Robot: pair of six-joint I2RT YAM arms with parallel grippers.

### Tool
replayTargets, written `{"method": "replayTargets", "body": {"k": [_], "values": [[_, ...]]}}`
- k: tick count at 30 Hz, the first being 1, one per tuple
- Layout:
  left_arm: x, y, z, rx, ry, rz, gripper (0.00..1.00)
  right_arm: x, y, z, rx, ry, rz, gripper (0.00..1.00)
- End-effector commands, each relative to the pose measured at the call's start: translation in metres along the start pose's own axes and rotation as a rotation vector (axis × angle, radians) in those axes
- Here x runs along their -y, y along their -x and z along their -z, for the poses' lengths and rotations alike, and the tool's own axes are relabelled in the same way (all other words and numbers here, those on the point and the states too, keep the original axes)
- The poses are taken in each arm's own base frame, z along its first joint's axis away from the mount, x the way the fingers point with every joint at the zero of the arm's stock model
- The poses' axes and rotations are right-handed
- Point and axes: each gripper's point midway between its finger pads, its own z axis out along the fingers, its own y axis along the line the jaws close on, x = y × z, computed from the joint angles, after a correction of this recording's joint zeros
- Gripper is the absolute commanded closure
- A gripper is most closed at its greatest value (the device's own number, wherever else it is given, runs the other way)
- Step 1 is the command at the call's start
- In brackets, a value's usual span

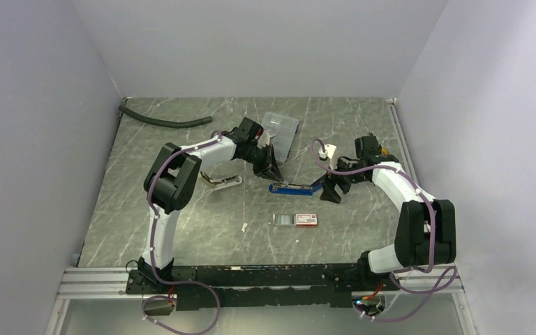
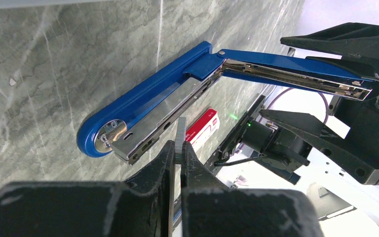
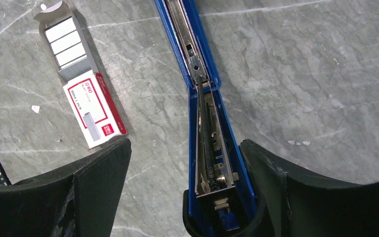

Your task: Load the staples into the stapler

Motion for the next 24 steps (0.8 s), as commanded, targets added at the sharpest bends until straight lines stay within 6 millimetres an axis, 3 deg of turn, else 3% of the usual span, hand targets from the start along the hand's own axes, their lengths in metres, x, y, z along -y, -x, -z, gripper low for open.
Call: {"method": "replayTargets", "body": {"k": [1, 24], "values": [[0.0115, 0.002, 0.0073, 0.024, -0.008, -0.01, 0.97, 0.006, 0.0161, 0.0047, 0.041, -0.003, 0.039, 0.15], [0.0036, 0.0034, 0.0043, 0.033, 0.024, 0.026, 0.97, 0.0054, 0.0156, 0.0046, 0.04, 0.0, 0.038, 0.15]]}}
